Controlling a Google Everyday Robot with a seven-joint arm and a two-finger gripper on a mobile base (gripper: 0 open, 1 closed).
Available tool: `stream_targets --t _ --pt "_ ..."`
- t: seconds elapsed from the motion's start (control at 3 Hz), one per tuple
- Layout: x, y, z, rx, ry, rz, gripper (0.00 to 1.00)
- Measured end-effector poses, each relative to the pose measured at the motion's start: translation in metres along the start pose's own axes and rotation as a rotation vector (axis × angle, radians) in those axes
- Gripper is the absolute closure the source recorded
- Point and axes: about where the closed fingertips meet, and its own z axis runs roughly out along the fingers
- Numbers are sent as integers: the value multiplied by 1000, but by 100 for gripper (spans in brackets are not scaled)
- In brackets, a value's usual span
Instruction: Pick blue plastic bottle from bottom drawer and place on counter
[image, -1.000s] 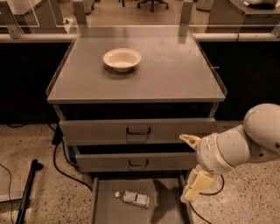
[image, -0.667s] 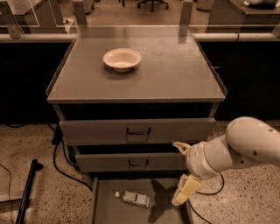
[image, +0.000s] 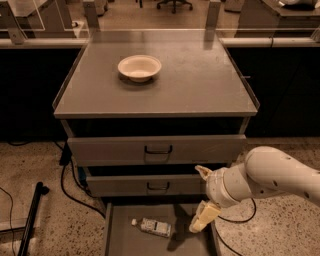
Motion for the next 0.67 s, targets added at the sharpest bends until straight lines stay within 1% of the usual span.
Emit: stream_targets --t 0.33,0.67 --pt "-3 7 16 -22 -15 -15 0" --pt "-2 7 44 -32 -40 -10 0"
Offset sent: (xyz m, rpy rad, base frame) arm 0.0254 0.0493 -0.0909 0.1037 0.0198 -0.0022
